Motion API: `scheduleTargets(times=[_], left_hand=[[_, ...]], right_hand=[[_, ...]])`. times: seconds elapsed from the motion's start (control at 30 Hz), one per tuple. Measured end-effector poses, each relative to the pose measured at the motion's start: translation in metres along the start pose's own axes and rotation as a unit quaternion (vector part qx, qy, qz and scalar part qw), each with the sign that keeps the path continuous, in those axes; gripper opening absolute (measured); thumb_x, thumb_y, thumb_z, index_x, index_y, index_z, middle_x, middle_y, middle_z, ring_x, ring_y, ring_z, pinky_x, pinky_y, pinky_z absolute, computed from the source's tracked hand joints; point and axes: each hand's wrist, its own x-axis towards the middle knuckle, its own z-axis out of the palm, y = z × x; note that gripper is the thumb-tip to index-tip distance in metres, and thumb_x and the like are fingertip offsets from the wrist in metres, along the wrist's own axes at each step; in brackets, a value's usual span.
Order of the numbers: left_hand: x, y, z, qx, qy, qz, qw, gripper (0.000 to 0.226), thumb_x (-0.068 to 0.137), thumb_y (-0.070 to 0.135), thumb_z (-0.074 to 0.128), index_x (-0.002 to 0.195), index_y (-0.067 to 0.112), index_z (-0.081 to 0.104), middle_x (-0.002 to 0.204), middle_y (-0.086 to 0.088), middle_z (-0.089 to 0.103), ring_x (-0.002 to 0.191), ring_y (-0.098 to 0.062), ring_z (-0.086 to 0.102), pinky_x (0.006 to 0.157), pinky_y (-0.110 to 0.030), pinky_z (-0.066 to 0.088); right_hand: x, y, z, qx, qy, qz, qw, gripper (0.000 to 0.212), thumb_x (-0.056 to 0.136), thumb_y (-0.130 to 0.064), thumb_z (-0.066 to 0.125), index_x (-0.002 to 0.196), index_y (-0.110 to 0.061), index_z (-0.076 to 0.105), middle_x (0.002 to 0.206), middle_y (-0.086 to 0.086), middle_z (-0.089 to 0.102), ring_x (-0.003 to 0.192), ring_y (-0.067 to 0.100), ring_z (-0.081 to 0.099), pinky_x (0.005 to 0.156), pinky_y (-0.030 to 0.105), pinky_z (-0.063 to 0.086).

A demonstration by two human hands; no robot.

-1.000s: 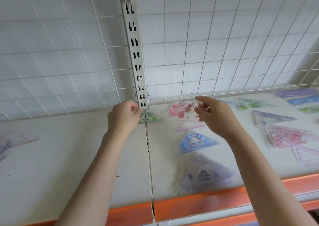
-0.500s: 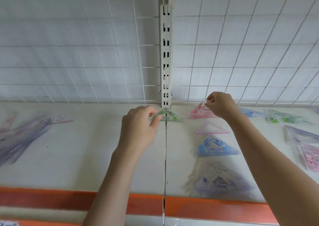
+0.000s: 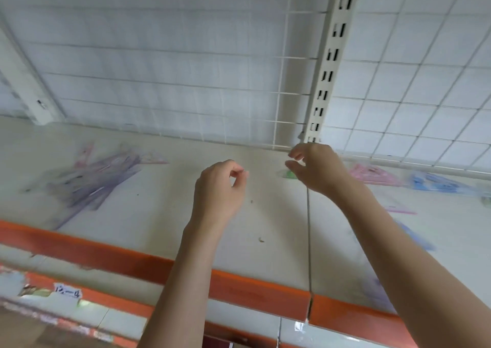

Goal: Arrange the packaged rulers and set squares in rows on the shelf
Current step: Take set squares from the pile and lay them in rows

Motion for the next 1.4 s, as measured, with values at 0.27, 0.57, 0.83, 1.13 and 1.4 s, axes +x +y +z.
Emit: scheduleTargets(times=[0.27, 0.57, 0.83, 1.13, 1.4], left_hand=[[0.003, -0.073, -0.057, 0.071, 0.031, -0.021, 0.997, 0.013, 0.089, 0.014, 0.057, 0.091, 0.01, 0.068, 0.092, -0.004, 0.07, 0.089, -0.026, 0.062, 0.08, -0.038, 0.049], [0.026, -0.144, -0.126, 0.205, 0.029, -0.074, 0.976, 0.018, 0.085, 0.016, 0.059, 0.099, 0.007, 0.067, 0.105, -0.015, 0.064, 0.106, -0.035, 0.056, 0.087, -0.043, 0.046], [0.036, -0.185, -0.155, 0.317, -0.124, -0.168, 0.925, 0.057, 0.089, 0.048, 0.049, 0.132, 0.011, 0.042, 0.137, -0.011, 0.041, 0.128, -0.034, 0.033, 0.102, -0.044, 0.034], [0.019, -0.172, -0.155, 0.313, -0.016, -0.058, 0.948, 0.022, 0.09, 0.037, 0.055, 0.077, 0.022, 0.048, 0.087, 0.001, 0.06, 0.084, -0.021, 0.053, 0.071, -0.032, 0.036], [0.016, -0.164, -0.169, 0.252, 0.06, -0.03, 0.965, 0.027, 0.099, 0.023, 0.041, 0.091, 0.008, 0.062, 0.081, -0.009, 0.06, 0.071, -0.024, 0.046, 0.061, -0.029, 0.026]], right_hand=[[0.012, -0.102, 0.051, 0.047, -0.103, -0.109, 0.988, 0.028, 0.091, -0.03, 0.058, 0.115, -0.015, 0.062, 0.114, 0.003, 0.063, 0.104, 0.02, 0.058, 0.092, 0.031, 0.045], [0.038, -0.188, 0.095, 0.049, -0.163, -0.176, 0.97, 0.03, 0.092, -0.029, 0.056, 0.118, -0.015, 0.06, 0.117, 0.004, 0.061, 0.107, 0.021, 0.055, 0.095, 0.031, 0.043], [0.049, -0.21, 0.119, 0.037, -0.164, -0.171, 0.971, 0.031, 0.092, -0.03, 0.054, 0.119, -0.016, 0.059, 0.118, 0.005, 0.06, 0.107, 0.022, 0.056, 0.095, 0.032, 0.043], [0.055, -0.21, 0.119, 0.059, -0.145, -0.154, 0.976, 0.027, 0.092, -0.029, 0.056, 0.114, -0.015, 0.061, 0.111, 0.003, 0.063, 0.101, 0.021, 0.057, 0.087, 0.029, 0.044], [0.058, -0.204, 0.119, 0.053, -0.129, -0.152, 0.978, 0.024, 0.092, -0.028, 0.056, 0.111, -0.016, 0.063, 0.107, 0.002, 0.064, 0.1, 0.02, 0.058, 0.086, 0.028, 0.043]])
